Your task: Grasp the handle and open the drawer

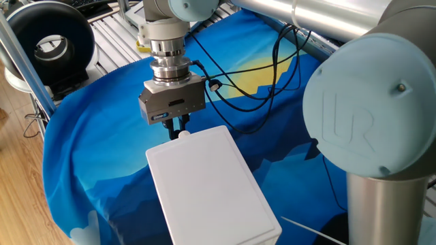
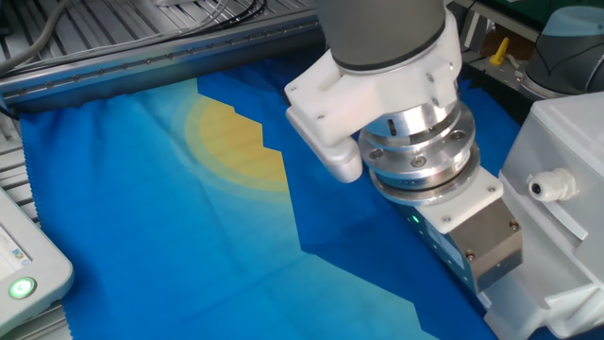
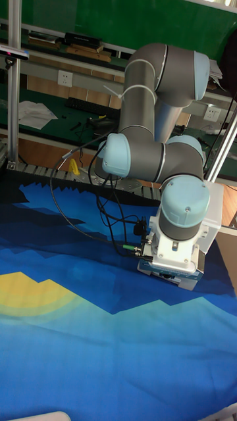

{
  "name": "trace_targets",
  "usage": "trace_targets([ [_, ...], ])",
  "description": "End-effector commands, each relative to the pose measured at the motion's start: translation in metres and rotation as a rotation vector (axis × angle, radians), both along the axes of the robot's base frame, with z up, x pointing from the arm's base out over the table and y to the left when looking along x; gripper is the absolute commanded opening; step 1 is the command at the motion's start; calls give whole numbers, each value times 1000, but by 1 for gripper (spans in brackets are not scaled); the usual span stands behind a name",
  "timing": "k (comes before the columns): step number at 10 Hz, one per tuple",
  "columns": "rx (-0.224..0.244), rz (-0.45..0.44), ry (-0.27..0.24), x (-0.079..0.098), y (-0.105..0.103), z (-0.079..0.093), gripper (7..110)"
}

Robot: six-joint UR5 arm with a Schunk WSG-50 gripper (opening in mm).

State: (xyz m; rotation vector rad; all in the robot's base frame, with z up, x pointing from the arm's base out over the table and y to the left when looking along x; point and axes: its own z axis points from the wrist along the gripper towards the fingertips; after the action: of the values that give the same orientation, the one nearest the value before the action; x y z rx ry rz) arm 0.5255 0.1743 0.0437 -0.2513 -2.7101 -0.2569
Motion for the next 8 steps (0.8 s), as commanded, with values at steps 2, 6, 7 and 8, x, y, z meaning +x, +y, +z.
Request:
trace_targets([
  [2,15,-6,-1,4,5,7,7],
  [6,18,0,-3,6,2,8,7],
  [7,19,0,-3,6,2,7,7],
  [8,20,3,-5,6,2,7,7],
])
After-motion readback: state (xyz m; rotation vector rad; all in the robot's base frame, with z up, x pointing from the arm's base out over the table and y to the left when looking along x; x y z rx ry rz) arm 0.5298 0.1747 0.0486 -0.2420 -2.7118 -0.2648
